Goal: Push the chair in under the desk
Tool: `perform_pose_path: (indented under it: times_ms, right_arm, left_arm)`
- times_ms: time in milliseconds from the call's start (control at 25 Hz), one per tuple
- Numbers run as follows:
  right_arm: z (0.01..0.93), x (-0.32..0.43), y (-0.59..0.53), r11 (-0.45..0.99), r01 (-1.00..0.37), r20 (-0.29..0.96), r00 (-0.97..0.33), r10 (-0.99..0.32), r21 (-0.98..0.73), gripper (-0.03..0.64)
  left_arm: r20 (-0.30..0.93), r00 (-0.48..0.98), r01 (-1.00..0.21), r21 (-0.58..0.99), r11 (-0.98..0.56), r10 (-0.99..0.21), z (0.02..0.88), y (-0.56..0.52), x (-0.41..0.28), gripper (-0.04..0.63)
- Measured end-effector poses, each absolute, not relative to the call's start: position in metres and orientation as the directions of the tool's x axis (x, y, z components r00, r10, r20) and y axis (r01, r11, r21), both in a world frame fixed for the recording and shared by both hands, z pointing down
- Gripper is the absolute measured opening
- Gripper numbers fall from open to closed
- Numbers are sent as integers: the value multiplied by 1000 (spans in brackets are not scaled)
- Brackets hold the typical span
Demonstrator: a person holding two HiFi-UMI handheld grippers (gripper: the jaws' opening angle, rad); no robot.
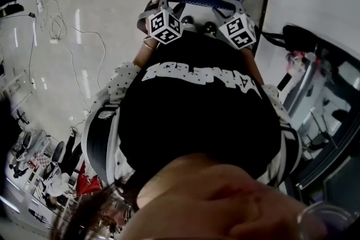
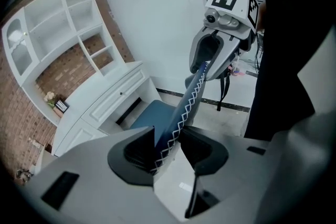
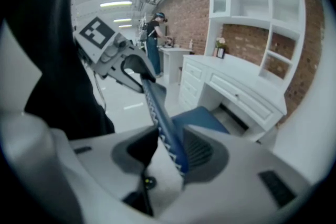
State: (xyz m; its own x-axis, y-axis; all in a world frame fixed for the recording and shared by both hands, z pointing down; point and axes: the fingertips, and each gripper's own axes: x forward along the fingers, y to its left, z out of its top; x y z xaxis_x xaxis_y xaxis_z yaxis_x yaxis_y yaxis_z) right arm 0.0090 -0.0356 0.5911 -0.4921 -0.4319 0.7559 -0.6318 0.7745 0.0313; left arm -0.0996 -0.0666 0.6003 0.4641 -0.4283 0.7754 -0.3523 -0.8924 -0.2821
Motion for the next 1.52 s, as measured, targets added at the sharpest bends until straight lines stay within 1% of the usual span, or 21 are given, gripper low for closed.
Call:
perform_pose_path:
  times_ms: [200, 440, 920, 1520]
  right_arm:
    - [589, 25, -47, 742, -667, 763, -443, -471, 70, 169]
    - [591, 20, -55, 727, -683, 777, -421, -468, 68, 173]
    - [588, 37, -70, 666, -735, 765, -356, -536, 124, 181]
    - [573, 44, -87, 655, -746, 758, -355, -547, 123, 184]
  left_arm:
    - [766, 485, -314, -298, -902, -422, 596, -76, -84, 178]
    - [766, 517, -273, -276, -922, -383, 599, -84, -87, 178]
    - [736, 562, -217, -308, -926, -377, 592, -98, -71, 170]
    - [722, 579, -197, -326, -925, -378, 576, -117, -63, 170]
